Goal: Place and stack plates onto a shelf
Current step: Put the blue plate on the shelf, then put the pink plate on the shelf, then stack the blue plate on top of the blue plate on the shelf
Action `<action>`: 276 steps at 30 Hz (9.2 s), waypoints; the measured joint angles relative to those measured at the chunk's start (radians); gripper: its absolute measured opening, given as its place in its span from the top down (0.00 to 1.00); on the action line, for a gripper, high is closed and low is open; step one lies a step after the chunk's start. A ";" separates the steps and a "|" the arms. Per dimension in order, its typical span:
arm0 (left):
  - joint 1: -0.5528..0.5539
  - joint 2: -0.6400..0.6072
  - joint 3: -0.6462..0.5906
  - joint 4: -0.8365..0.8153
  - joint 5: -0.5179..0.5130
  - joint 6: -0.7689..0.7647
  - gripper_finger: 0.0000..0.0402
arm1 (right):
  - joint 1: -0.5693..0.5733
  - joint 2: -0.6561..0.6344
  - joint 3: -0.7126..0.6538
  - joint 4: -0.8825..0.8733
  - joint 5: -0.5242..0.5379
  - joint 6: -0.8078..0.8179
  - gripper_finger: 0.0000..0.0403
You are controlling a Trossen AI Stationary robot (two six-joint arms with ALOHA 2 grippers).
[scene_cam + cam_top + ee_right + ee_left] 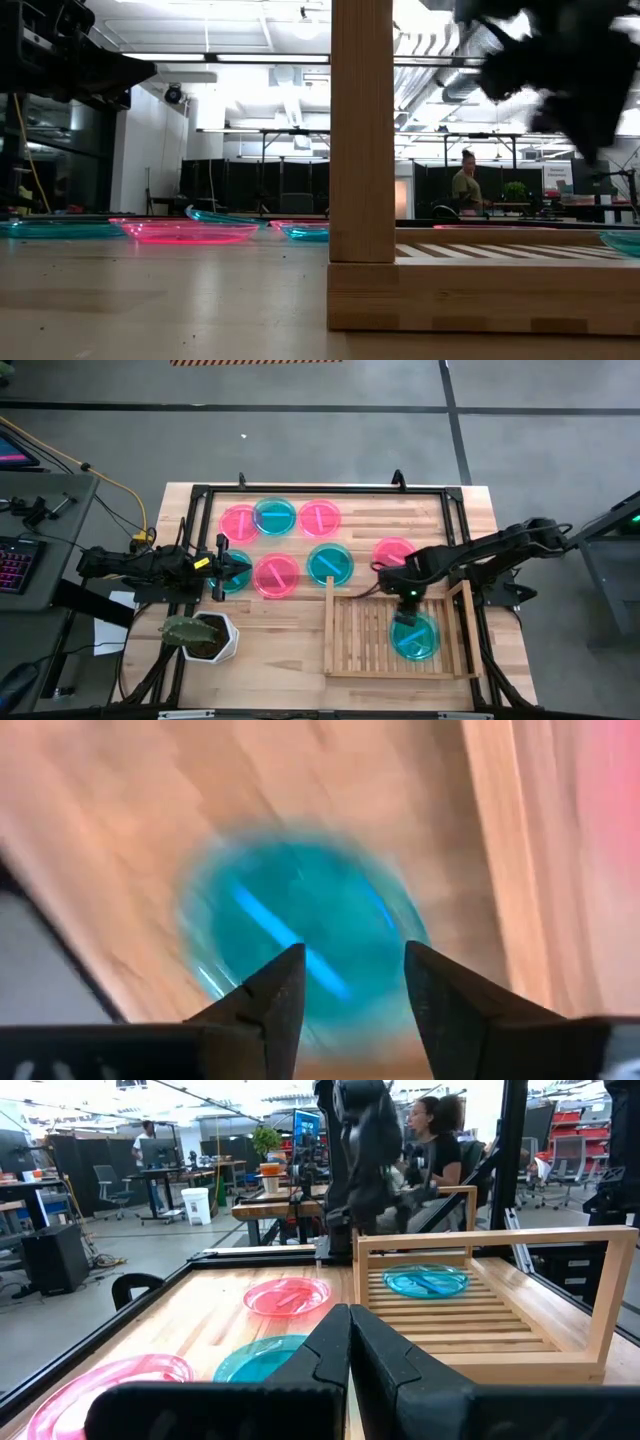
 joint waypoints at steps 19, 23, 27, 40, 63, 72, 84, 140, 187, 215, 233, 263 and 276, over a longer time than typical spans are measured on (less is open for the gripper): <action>0.000 0.000 0.000 0.000 0.000 0.000 1.00 | 0.097 0.262 0.001 0.245 0.083 -0.026 0.96; 0.000 0.000 0.000 0.000 0.000 0.000 1.00 | 0.101 0.278 0.001 0.242 0.090 -0.026 0.99; 0.000 0.000 0.000 0.000 0.000 0.000 1.00 | 0.101 0.277 0.001 0.225 0.083 -0.019 0.98; 0.000 0.000 0.000 0.000 0.000 0.000 1.00 | 0.108 0.277 0.001 0.089 0.074 -0.078 1.00; 0.000 0.000 0.000 0.000 0.000 0.000 1.00 | -0.320 -0.286 -0.031 0.018 0.381 -0.094 1.00; 0.000 0.000 0.000 0.000 0.000 0.000 1.00 | -0.690 -0.348 -0.153 0.118 0.250 0.055 0.90; 0.000 0.000 0.000 0.000 0.000 0.000 1.00 | -0.971 -0.009 -0.157 0.038 0.145 -0.131 0.58; 0.000 0.000 0.000 0.000 0.000 0.000 1.00 | -0.863 -0.321 -0.036 -0.001 -0.123 -0.115 1.00; 0.000 0.000 0.000 0.000 0.000 0.000 1.00 | -0.066 0.218 -0.031 0.400 -0.055 -0.088 0.82; 0.000 0.000 0.000 0.002 -0.003 0.000 1.00 | -0.549 -0.267 -0.031 0.731 0.131 -0.294 0.49; -0.001 0.000 0.000 0.291 0.020 -0.329 1.00 | -0.552 -0.288 -0.031 0.911 0.162 -0.041 0.49; 0.537 0.906 0.539 -0.439 -0.059 -1.203 0.57 | -0.552 -0.288 -0.031 0.847 0.171 -0.029 0.49; 0.549 1.264 0.539 -0.325 -0.083 -1.549 0.57 | -0.552 -0.288 -0.031 0.807 0.170 -0.052 0.49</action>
